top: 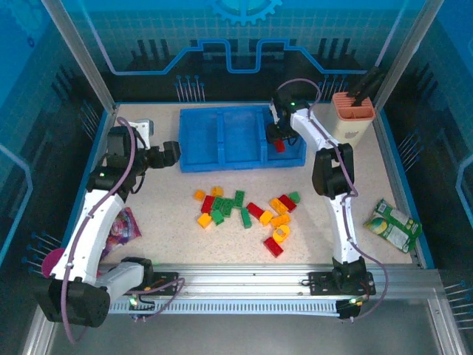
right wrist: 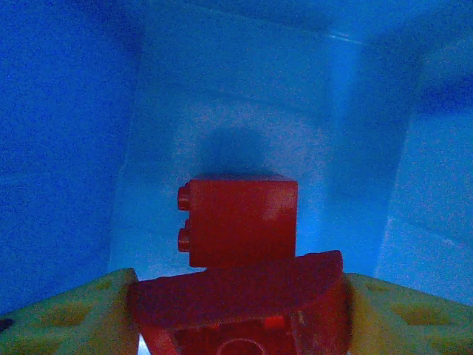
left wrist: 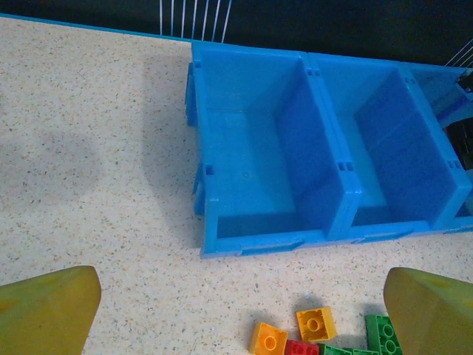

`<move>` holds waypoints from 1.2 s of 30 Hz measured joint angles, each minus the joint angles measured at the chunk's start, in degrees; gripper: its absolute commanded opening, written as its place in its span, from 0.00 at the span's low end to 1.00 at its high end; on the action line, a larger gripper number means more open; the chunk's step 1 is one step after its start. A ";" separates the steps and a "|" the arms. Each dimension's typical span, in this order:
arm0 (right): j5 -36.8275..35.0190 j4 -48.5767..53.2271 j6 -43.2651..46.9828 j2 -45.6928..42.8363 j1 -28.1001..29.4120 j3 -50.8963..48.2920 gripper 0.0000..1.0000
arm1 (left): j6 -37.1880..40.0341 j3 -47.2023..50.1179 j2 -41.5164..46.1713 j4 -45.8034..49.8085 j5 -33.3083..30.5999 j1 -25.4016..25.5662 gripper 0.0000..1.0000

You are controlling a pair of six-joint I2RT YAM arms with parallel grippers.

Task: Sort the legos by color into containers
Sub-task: Place the lego in the container, then pick up the lego from the center of the table.

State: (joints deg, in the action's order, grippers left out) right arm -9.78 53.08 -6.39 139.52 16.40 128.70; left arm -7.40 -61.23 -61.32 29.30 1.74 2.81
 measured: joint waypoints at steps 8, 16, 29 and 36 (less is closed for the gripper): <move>1.62 0.04 -0.70 -0.44 -0.46 -0.04 0.77 | 0.00 0.00 0.00 0.00 0.00 0.00 0.99; 2.23 -0.07 -0.92 -10.14 -0.33 -8.04 0.73 | 0.00 0.00 0.00 0.00 0.04 0.00 0.99; 2.40 -4.09 -7.04 -40.87 2.40 -47.34 0.61 | -0.02 0.00 0.00 -0.09 0.74 0.00 0.99; 5.03 -7.82 -12.35 -43.67 2.78 -63.08 0.60 | -0.13 0.00 0.00 -0.66 1.79 0.00 0.99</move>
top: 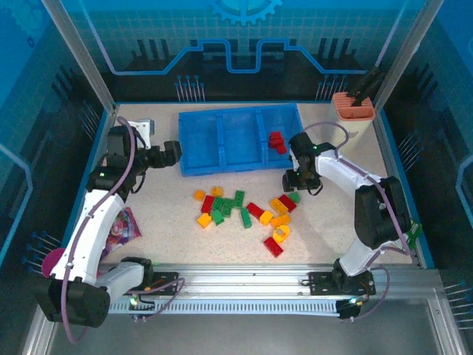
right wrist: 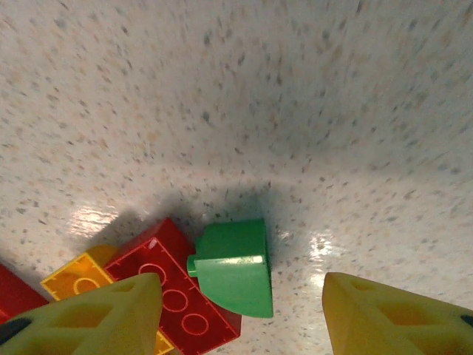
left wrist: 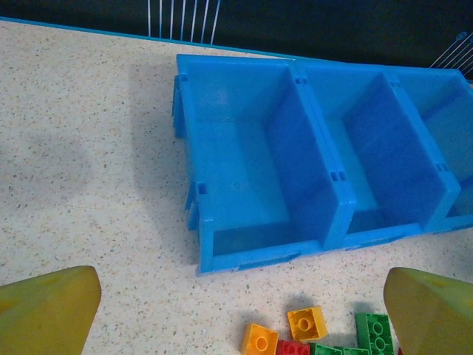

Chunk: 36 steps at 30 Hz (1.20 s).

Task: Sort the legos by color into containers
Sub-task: Pick up the lego from the center of the table.

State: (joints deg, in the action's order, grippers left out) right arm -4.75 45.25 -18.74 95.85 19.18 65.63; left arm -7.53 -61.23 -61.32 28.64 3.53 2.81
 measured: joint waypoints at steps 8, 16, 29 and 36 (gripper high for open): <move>2.03 -5.51 -2.05 0.66 0.04 -3.02 0.55 | -0.04 0.00 0.00 -0.46 0.42 0.00 1.00; 2.27 -8.68 -2.49 2.80 -0.07 -4.70 0.43 | -0.04 0.00 0.37 -0.44 0.42 0.00 0.99; 2.49 -8.98 -1.84 2.99 -1.18 -5.75 0.29 | -0.04 0.00 0.55 -0.44 0.42 0.04 0.99; 1.60 -4.48 -0.24 1.90 -1.18 -1.97 0.27 | -0.04 0.00 0.85 -0.44 0.42 0.04 0.99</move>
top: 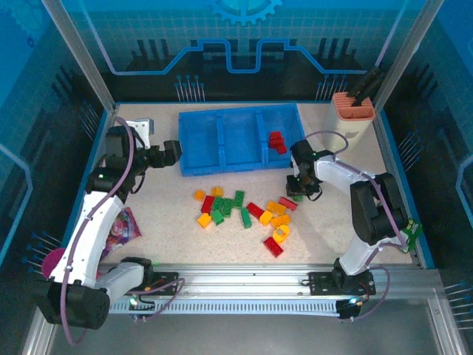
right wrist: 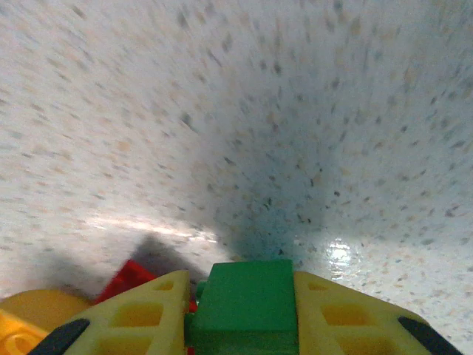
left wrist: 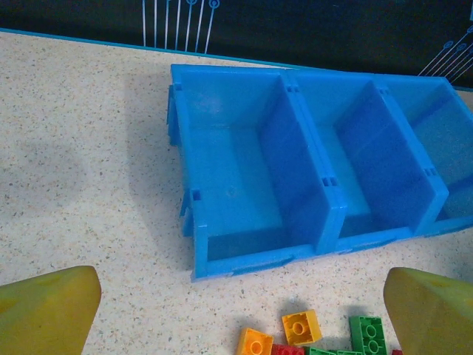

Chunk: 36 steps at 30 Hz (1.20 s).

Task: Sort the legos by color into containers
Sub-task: Pick up the lego from the center of the table, then place the lego in the container.

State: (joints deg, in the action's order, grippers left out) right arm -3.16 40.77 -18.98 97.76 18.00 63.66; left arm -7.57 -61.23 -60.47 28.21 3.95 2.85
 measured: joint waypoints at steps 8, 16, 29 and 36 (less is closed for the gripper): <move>-2.84 4.94 6.58 2.27 4.81 26.45 0.27 | 0.00 0.00 0.22 0.00 -0.02 0.00 0.99; -4.35 4.42 15.89 18.93 11.17 48.65 0.27 | 0.02 0.00 0.22 0.02 -0.09 0.00 0.99; -8.41 8.68 24.26 41.31 14.25 68.63 0.36 | 0.04 0.00 1.77 0.02 -1.11 0.07 1.00; -8.37 10.43 25.59 42.23 14.25 69.29 0.41 | 0.02 0.00 1.77 0.02 -1.11 0.07 0.99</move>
State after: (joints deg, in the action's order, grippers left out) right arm -11.53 51.20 6.61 139.98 32.25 132.94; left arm -7.55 -61.23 -58.70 28.23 2.83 2.92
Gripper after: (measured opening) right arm 0.385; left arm 0.994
